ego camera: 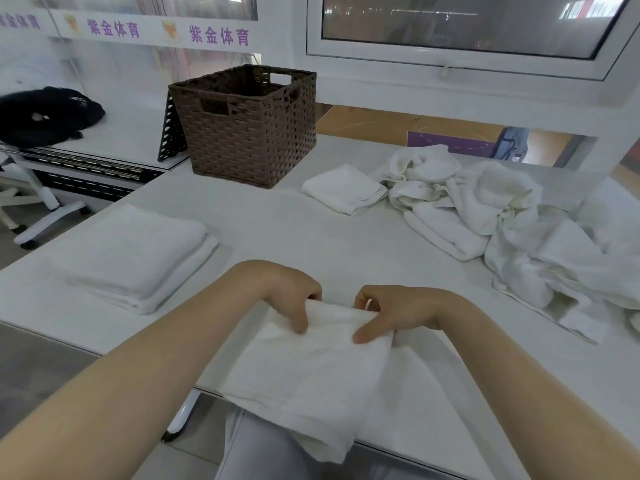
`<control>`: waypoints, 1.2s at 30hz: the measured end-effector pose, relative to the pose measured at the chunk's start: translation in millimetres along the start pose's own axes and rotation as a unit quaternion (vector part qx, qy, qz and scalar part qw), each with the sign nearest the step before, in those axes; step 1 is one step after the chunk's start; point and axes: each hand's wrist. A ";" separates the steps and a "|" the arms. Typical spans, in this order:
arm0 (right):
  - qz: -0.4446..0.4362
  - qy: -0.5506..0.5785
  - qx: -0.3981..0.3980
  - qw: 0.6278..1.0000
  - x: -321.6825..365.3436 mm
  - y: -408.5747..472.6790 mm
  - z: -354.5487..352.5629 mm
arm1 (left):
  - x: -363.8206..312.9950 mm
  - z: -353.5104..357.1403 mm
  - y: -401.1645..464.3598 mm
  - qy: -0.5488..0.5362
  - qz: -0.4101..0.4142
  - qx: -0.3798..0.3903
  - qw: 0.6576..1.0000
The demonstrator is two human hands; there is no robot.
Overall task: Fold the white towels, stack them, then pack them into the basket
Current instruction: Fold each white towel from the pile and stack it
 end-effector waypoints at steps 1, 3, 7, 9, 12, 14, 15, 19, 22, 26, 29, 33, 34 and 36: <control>-0.003 -0.004 -0.004 1.000 2.0 -2.1 -0.7 | -0.8 0.3 -3.6 0.002 0.006 -0.019 1.000; -0.028 -0.026 -0.046 0.998 8.1 -8.7 -6.9 | -3.7 -4.0 -15.4 0.014 0.020 -0.079 0.997; -0.114 -0.037 -0.237 0.964 26.4 -30.8 -24.9 | -10.9 -17.1 -44.4 0.080 0.037 -0.317 0.944; -0.160 -0.053 -0.341 0.925 35.7 -37.6 -26.1 | -8.1 -15.5 -47.9 0.103 0.079 -0.483 0.866; -0.222 -0.210 -0.535 0.788 39.4 -32.8 -13.6 | -0.9 1.1 -39.3 0.132 0.108 -0.645 0.745; -0.235 -0.286 -0.582 0.724 30.6 -21.3 3.4 | 4.5 20.9 -27.1 0.150 0.101 -0.677 0.714; -0.237 -0.308 -0.578 0.718 23.1 -15.0 15.2 | 8.7 33.7 -19.9 0.158 0.104 -0.668 0.720; -0.255 -0.350 -0.441 0.786 -15.7 2.3 77.1 | 33.7 94.5 -1.0 0.115 0.191 -0.516 0.827; -0.268 -0.232 -0.380 0.855 -29.0 -5.2 95.1 | 44.0 112.3 -13.0 -0.030 0.201 -0.396 0.895; -0.233 0.092 -0.401 0.881 -17.0 -8.1 70.3 | 39.1 95.7 -34.8 -0.158 0.204 -0.303 0.917; -0.135 0.135 -0.414 0.890 -14.4 11.0 41.5 | 21.5 79.7 -31.1 -0.204 0.189 -0.385 0.880; -0.067 0.176 -0.333 0.924 -13.9 40.5 15.2 | -2.1 79.0 -5.9 -0.180 0.136 -0.428 0.875; -0.062 0.189 -0.312 0.929 -13.6 46.2 10.6 | -3.9 82.9 1.5 -0.150 0.122 -0.424 0.885; -0.065 0.200 -0.266 0.941 -13.1 53.7 2.1 | -5.5 92.1 10.0 -0.100 0.085 -0.396 0.909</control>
Point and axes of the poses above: each hand's wrist, its own y-axis towards the middle knuckle, its own z-axis out of the palm, x = y × z, and after that the axes turned 4 degrees about -y, right-handed
